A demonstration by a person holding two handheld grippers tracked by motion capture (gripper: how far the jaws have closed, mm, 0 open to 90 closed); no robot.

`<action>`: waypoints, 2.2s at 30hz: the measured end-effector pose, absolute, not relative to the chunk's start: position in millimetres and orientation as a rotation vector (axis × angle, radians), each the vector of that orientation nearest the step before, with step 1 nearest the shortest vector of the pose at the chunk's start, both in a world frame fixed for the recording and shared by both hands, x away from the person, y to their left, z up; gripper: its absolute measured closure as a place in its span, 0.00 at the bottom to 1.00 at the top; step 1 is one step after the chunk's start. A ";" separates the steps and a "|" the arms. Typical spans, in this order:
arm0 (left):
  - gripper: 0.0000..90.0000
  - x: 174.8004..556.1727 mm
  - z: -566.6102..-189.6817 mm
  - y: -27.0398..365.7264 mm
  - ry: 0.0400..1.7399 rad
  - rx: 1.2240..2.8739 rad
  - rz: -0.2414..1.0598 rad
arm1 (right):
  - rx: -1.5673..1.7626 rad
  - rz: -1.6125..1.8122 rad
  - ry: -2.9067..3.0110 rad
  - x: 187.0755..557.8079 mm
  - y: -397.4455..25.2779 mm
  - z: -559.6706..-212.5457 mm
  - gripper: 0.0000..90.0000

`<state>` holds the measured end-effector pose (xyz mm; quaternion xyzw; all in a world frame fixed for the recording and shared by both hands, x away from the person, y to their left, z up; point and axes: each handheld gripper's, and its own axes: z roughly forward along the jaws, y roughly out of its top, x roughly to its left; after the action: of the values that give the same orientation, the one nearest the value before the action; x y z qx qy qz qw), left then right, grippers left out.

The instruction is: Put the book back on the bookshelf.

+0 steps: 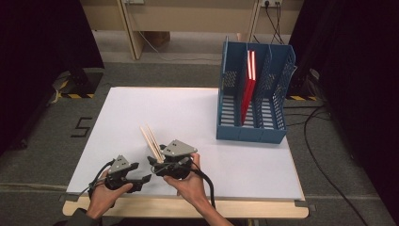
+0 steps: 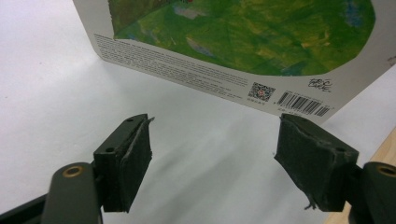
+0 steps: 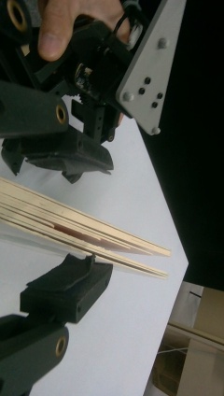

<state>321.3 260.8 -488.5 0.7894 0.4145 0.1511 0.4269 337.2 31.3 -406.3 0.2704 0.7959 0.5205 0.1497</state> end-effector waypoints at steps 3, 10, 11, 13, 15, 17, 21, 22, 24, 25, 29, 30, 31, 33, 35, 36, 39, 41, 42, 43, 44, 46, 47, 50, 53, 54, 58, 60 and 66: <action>0.28 322.0 -488.2 262.6 1.048 1.966 0.386 | 0.782 1.477 2.289 337.0 31.6 -410.1 0.43; 0.28 322.8 -488.1 265.8 1.062 1.961 0.389 | 0.763 1.415 2.306 333.4 38.0 -425.7 0.47; 0.28 322.8 -488.3 265.8 1.064 1.960 0.386 | 0.767 1.404 2.309 334.1 38.6 -428.0 0.49; 0.28 322.9 -488.6 265.3 1.064 1.959 0.385 | 0.785 1.394 2.305 336.0 38.8 -433.0 0.52; 0.28 323.0 -488.9 265.0 1.061 1.962 0.387 | 0.797 1.381 2.311 337.6 38.8 -437.4 0.55; 0.28 323.0 -489.3 264.3 1.063 1.960 0.382 | 0.809 1.379 2.306 339.1 38.5 -441.3 0.57; 0.28 322.9 -489.6 263.8 1.064 1.964 0.377 | 0.789 1.358 2.282 338.4 38.4 -442.8 0.66; 0.28 322.9 -489.5 263.6 1.064 1.962 0.377 | 0.786 1.353 2.263 338.1 37.1 -442.6 0.71; 0.28 322.9 -489.5 263.5 1.064 1.961 0.376 | 0.778 1.343 2.259 339.6 33.6 -441.3 0.79; 0.28 323.0 -489.6 263.5 1.064 1.961 0.376 | 0.786 1.359 2.246 341.4 30.8 -441.3 0.83; 0.28 323.2 -489.6 263.7 1.062 1.964 0.378 | 0.825 1.415 2.245 350.9 20.3 -441.4 0.84; 0.28 323.3 -489.6 263.8 1.063 1.963 0.378 | 0.825 1.432 2.242 353.9 17.3 -441.5 0.84; 0.28 323.3 -489.5 263.9 1.063 1.962 0.379 | 0.829 1.445 2.235 355.4 14.6 -441.3 0.84; 0.28 323.2 -489.5 263.9 1.064 1.960 0.377 | 0.839 1.477 2.231 357.4 10.4 -440.5 0.84; 0.28 323.2 -489.3 263.9 1.066 1.963 0.379 | 0.827 1.489 2.225 358.3 7.8 -439.2 0.84; 0.28 323.2 -489.3 263.9 1.066 1.963 0.379 | 0.821 1.496 2.221 358.4 6.9 -438.8 0.84; 0.28 323.4 -489.6 264.2 1.065 1.965 0.381 | 0.787 1.481 2.219 357.4 6.3 -440.5 0.83; 0.28 323.4 -489.4 264.5 1.067 1.962 0.383 | 0.771 1.484 2.216 356.2 5.4 -443.1 0.83; 0.28 323.4 -489.3 264.6 1.066 1.961 0.384 | 0.775 1.476 2.212 355.5 4.6 -444.6 0.82; 0.28 323.3 -489.1 264.7 1.065 1.961 0.384 | 0.772 1.468 2.216 355.3 3.8 -445.5 0.82; 0.28 323.4 -489.2 264.6 1.065 1.961 0.384 | 0.766 1.485 2.202 355.5 2.8 -447.6 0.82; 0.28 323.5 -489.4 264.3 1.065 1.963 0.384 | 0.770 1.490 2.194 356.0 2.1 -449.5 0.81; 0.28 323.2 -489.3 264.2 1.067 1.965 0.384 | 0.770 1.494 2.193 356.5 2.3 -450.7 0.79; 0.28 323.2 -489.4 264.0 1.067 1.962 0.382 | 0.775 1.509 2.196 356.4 6.0 -458.2 0.77; 0.28 323.3 -489.5 264.4 1.067 1.964 0.383 | 0.769 1.520 2.199 356.6 10.1 -463.9 0.77; 0.28 323.3 -489.5 264.4 1.066 1.964 0.383 | 0.769 1.524 2.201 357.6 10.9 -465.6 0.77; 0.28 323.4 -489.6 264.1 1.065 1.966 0.382 | 0.790 1.542 2.190 362.1 12.6 -471.5 0.77; 0.28 323.3 -489.6 264.1 1.064 1.968 0.381 | 0.799 1.559 2.187 363.6 14.0 -474.2 0.77; 0.28 323.4 -489.7 264.3 1.065 1.970 0.381 | 0.791 1.581 2.168 365.0 17.2 -478.0 0.77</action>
<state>323.4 264.3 -489.7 0.7864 0.4252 0.1521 0.4215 365.0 17.2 -478.0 0.2787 0.7635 0.5569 0.1710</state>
